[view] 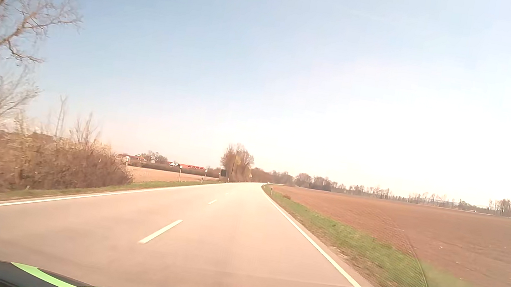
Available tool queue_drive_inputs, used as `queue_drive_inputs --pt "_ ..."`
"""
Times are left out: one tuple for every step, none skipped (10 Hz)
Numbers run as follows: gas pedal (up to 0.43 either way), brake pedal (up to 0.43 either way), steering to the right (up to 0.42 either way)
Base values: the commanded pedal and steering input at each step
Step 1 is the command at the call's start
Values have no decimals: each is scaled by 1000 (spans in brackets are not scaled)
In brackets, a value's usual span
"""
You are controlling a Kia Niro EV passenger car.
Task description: Follow the waypoints while adhering to traffic rules and regulations
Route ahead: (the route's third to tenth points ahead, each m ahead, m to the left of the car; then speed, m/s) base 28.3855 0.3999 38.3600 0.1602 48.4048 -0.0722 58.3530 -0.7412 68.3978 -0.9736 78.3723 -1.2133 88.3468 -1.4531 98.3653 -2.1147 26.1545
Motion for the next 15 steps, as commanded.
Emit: queue_drive_inputs --pt "268 0 1" --pt "268 0 1" --pt "268 0 1" --pt "268 0 2" --pt "268 0 3" --pt "268 0 3" --pt "268 0 4" --pt "268 0 4" --pt "268 0 4" --pt "268 0 3" --pt "268 0 3" --pt "268 0 3" --pt "268 0 3" --pt "268 0 3" --pt "268 0 3"
